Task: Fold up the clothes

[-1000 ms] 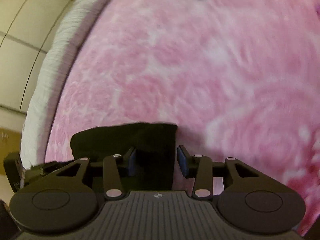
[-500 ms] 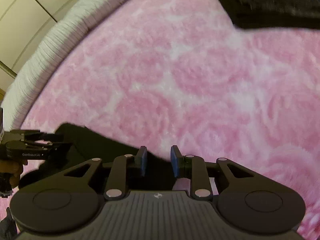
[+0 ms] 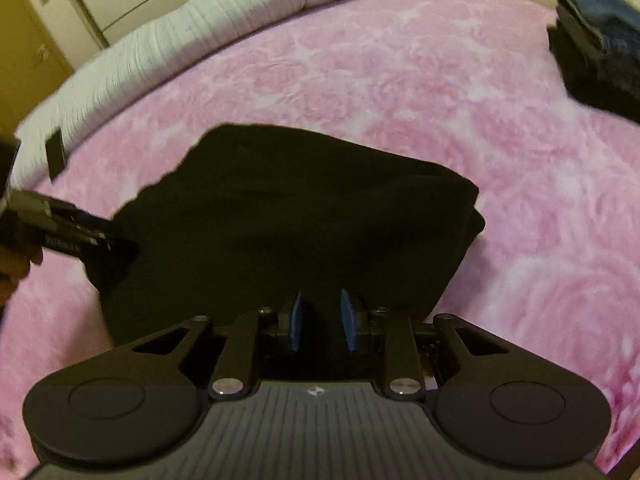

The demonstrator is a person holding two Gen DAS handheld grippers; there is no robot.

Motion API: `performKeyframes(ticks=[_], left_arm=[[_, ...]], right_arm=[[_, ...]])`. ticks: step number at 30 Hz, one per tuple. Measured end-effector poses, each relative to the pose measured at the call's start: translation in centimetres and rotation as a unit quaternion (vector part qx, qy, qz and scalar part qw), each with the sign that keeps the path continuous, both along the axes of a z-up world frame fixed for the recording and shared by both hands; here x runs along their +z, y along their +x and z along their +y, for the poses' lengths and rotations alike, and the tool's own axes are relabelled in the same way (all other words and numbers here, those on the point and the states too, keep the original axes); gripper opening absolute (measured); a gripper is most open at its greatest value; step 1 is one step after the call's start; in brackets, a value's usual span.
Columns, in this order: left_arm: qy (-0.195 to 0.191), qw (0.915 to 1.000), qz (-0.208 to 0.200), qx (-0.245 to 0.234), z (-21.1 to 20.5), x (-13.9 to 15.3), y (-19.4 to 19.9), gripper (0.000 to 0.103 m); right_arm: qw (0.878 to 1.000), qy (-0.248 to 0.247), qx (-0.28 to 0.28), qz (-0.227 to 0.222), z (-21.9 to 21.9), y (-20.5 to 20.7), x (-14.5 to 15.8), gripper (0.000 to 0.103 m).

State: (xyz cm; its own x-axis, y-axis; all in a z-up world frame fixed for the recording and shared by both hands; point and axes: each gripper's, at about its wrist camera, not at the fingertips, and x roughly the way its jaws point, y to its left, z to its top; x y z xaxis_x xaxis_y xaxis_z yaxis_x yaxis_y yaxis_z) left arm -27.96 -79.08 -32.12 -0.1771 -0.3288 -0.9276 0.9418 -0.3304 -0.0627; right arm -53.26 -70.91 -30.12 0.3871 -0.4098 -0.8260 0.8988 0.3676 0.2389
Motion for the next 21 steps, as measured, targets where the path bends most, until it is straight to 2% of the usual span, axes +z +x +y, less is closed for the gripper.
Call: performKeyframes(ticks=[2, 5, 6, 7, 10, 14, 15, 17, 21], left_arm=[[0.005, 0.9995, 0.022, 0.020, -0.3, -0.3, 1.0, 0.074], [-0.003, 0.9981, 0.048, 0.038, 0.4, 0.9, 2.8, 0.068], [-0.009, 0.9977, 0.046, 0.048, 0.8, 1.4, 3.5, 0.062], [-0.015, 0.9970, 0.045, 0.061, 1.3, 1.9, 4.4, 0.060], [-0.021, 0.9939, 0.050, 0.096, 2.6, 2.4, 7.1, 0.062], [-0.019, 0.9971, 0.022, 0.071, 3.3, 0.2, 6.7, 0.063], [-0.018, 0.9973, 0.019, 0.069, 3.3, -0.4, 6.6, 0.066], [-0.017, 0.9966, 0.025, 0.076, 3.1, -1.2, 7.0, 0.073], [-0.033, 0.9976, 0.025, 0.055, 3.6, 0.1, 8.0, 0.070]], right_arm=[[1.000, 0.006, -0.002, 0.004, -0.2, 0.0, 0.6, 0.025], [1.000, 0.001, -0.017, 0.009, 0.5, -0.3, 2.3, 0.026], [1.000, -0.004, -0.019, 0.009, 1.2, -0.3, 2.9, 0.026], [1.000, -0.008, -0.018, 0.008, 2.1, -0.2, 3.2, 0.027], [1.000, -0.020, -0.014, 0.009, 4.4, 1.0, 3.1, 0.028], [0.999, -0.025, -0.016, 0.028, 6.0, 2.3, 1.3, 0.029], [0.999, -0.023, -0.020, 0.034, 6.0, 2.5, 0.9, 0.028], [0.998, -0.024, -0.029, 0.042, 6.2, 2.6, 1.7, 0.026], [0.996, -0.062, -0.022, 0.053, 8.3, 3.4, 4.2, 0.030]])
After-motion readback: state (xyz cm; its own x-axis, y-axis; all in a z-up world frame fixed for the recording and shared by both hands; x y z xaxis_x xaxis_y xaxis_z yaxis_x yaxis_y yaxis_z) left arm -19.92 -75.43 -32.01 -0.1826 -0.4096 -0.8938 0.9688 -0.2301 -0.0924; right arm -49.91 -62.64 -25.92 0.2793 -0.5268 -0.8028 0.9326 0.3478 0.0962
